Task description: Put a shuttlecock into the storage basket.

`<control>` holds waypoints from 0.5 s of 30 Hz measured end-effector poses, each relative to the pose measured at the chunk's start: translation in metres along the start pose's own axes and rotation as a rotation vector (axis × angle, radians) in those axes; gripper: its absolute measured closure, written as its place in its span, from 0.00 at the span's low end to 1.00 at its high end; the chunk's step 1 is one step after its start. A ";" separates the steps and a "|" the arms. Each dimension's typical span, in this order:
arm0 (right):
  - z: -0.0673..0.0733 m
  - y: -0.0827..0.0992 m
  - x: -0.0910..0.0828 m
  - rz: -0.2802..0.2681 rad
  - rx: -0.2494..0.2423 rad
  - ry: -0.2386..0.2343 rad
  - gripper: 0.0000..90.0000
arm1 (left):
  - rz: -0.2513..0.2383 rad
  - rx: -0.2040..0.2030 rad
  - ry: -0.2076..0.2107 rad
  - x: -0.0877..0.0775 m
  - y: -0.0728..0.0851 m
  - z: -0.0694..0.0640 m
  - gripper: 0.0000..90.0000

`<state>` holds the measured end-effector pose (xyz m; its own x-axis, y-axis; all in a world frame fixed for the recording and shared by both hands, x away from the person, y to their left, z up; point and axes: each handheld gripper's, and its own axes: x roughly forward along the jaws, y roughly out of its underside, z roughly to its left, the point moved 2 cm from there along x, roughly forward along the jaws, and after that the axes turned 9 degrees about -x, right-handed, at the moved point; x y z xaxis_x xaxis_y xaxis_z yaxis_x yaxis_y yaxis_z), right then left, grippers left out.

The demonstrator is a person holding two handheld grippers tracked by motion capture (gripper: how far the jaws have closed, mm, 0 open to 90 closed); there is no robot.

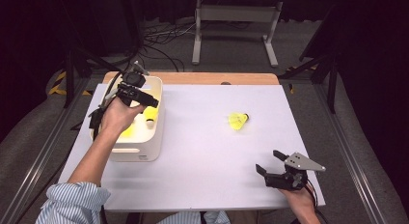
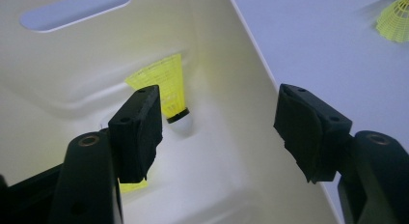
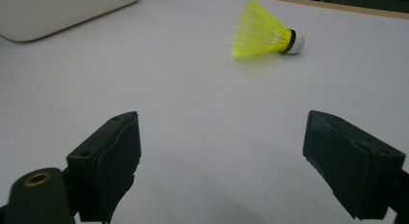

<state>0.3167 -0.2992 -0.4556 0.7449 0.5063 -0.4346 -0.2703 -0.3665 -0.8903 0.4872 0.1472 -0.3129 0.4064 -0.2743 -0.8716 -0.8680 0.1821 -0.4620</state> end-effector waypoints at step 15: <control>0.000 0.000 0.000 -0.001 0.006 -0.004 0.16 | -0.019 0.031 0.034 -0.002 -0.005 -0.020 0.38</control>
<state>0.3170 -0.2989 -0.4555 0.7428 0.5093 -0.4345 -0.2736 -0.3615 -0.8913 0.4852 0.1280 -0.3058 0.4122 -0.3093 -0.8570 -0.8507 0.2061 -0.4835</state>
